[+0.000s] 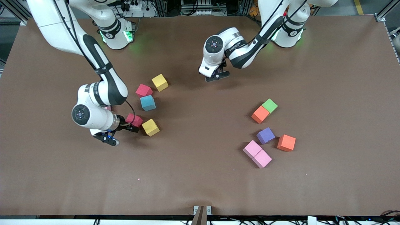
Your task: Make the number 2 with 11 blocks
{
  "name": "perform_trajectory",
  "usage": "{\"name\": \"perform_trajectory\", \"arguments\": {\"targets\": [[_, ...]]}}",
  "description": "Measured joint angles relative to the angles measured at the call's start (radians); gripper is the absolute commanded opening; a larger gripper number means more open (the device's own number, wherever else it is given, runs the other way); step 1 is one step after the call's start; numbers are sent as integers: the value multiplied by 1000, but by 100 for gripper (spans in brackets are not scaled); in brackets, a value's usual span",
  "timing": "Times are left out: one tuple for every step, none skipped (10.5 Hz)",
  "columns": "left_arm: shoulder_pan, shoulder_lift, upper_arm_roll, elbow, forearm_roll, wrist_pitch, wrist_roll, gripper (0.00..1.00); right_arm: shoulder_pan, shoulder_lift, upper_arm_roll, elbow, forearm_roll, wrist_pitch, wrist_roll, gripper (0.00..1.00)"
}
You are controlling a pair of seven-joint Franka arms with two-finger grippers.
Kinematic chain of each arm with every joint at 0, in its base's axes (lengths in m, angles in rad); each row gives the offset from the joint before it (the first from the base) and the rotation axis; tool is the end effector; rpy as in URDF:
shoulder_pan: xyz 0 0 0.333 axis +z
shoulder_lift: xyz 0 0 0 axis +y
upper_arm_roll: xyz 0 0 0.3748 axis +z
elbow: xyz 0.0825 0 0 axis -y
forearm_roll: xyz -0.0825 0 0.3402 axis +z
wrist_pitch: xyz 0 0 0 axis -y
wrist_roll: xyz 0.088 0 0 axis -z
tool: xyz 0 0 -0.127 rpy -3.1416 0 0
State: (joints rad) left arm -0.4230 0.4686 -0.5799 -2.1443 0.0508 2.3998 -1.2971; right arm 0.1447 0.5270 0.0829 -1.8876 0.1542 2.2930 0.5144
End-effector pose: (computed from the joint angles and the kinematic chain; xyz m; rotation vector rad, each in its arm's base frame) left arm 0.3079 -0.4563 0.2742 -3.0529 -0.4413 0.3982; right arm 0.6038 0.1408 0.2809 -2.9717 0.6096 0.2556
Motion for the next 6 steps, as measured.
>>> {"name": "perform_trajectory", "arguments": {"targets": [[0,10,0,0,0,8,-3,84,1,0,0,-15,-3,16,1,100],[0,17,0,0,0,15,-3,67,1,0,0,-29,-13,27,1,100],[0,24,0,0,0,19,-4,46,1,0,0,-40,-29,34,1,100],[0,28,0,0,9,22,-4,30,1,0,0,-46,-41,36,1,100],[0,28,-2,3,30,24,-4,25,1,0,-1,-50,-43,36,1,100],[-2,28,-3,9,62,24,-4,25,1,0,-1,-53,-44,36,1,100]]}}
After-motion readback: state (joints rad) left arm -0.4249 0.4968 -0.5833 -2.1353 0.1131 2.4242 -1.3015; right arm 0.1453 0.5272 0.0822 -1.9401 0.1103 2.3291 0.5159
